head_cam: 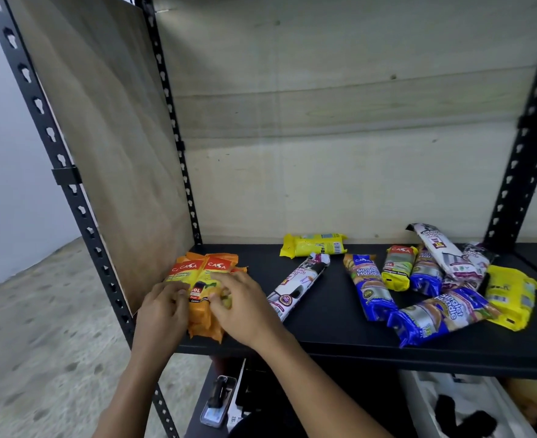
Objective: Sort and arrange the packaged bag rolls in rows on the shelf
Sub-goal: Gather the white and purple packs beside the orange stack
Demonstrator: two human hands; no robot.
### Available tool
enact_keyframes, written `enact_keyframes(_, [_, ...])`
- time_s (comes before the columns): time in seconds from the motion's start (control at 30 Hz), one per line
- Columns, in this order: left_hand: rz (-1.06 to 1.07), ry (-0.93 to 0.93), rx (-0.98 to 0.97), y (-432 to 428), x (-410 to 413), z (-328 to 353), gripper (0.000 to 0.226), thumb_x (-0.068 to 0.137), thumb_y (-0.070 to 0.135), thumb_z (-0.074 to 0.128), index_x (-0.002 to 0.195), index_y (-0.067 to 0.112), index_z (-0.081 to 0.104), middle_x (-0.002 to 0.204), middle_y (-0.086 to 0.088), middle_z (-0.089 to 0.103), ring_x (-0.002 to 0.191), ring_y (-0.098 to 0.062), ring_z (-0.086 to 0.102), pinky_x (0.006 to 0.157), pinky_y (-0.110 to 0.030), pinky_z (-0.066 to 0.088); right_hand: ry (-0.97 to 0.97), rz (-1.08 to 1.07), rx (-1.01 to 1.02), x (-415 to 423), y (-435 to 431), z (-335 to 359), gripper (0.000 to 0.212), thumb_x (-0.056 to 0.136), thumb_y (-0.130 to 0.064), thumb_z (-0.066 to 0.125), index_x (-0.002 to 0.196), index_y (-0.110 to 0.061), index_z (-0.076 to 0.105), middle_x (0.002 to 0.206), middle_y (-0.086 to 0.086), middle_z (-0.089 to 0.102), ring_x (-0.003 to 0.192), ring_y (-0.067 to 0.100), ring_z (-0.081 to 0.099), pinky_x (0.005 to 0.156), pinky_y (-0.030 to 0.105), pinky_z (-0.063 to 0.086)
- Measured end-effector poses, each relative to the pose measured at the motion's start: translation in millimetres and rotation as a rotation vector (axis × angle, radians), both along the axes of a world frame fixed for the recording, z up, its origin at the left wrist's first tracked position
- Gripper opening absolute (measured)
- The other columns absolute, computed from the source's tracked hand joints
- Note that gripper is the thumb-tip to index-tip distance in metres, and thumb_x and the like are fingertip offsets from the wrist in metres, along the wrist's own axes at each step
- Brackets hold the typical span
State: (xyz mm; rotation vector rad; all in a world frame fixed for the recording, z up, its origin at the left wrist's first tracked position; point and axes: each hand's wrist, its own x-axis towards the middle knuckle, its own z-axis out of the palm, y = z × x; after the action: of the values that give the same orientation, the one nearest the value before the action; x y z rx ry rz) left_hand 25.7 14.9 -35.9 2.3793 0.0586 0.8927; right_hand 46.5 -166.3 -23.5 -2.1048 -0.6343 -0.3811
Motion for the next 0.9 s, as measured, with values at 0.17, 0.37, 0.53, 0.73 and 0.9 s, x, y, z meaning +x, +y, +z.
enact_keyframes(0.17, [-0.005, -0.173, 0.123, -50, 9, 16, 0.018, 0.091, 0.021, 0.055, 0.102, 0.013, 0.068, 0.106, -0.006, 0.064, 0.098, -0.027, 0.057, 0.08, -0.043, 0.047, -0.079, -0.167, 0.065, -1, -66, 13, 0.032, 0.094, -0.04, 0.055, 0.123, -0.028, 0.063, 0.109, -0.01, 0.055, 0.098, 0.004, 0.057, 0.087, 0.033, 0.053])
enact_keyframes(0.37, [-0.346, -0.147, 0.094, -129, 33, 13, 0.012, 0.091, 0.021, 0.063, 0.101, 0.021, 0.069, 0.103, 0.007, 0.061, 0.099, -0.011, 0.059, 0.087, -0.03, 0.047, -0.121, -0.432, -0.026, -5, -159, 17, 0.02, 0.093, -0.04, 0.056, 0.105, -0.028, 0.067, 0.106, -0.009, 0.058, 0.099, 0.012, 0.057, 0.083, 0.035, 0.051])
enact_keyframes(0.53, [-0.352, 0.12, 0.129, -161, 59, -5, 0.034, 0.083, 0.047, 0.052, 0.108, 0.03, 0.067, 0.108, 0.008, 0.058, 0.102, -0.015, 0.058, 0.088, -0.039, 0.05, -0.064, -0.624, -0.042, -12, -234, 19, 0.016, 0.094, -0.038, 0.058, 0.104, -0.029, 0.067, 0.109, -0.008, 0.056, 0.1, 0.011, 0.055, 0.08, 0.034, 0.049])
enact_keyframes(0.73, [-0.292, 0.238, 0.12, -175, 63, -14, 0.035, 0.086, 0.043, 0.059, 0.118, 0.028, 0.066, 0.119, 0.005, 0.055, 0.108, -0.019, 0.058, 0.085, -0.038, 0.05, -0.038, -0.733, -0.125, -8, -294, 22, 0.016, 0.095, -0.032, 0.059, 0.107, -0.027, 0.067, 0.113, -0.001, 0.057, 0.115, 0.018, 0.048, 0.08, 0.034, 0.045])
enact_keyframes(0.9, [-0.247, 0.263, 0.145, -181, 64, -20, 0.032, 0.089, 0.041, 0.059, 0.119, 0.031, 0.064, 0.123, 0.008, 0.052, 0.106, -0.018, 0.058, 0.076, -0.035, 0.05, -0.025, -0.87, -0.215, 10, -335, 17, 0.029, 0.091, -0.028, 0.061, 0.118, -0.018, 0.068, 0.121, 0.013, 0.056, 0.117, 0.033, 0.046, 0.092, 0.044, 0.048])
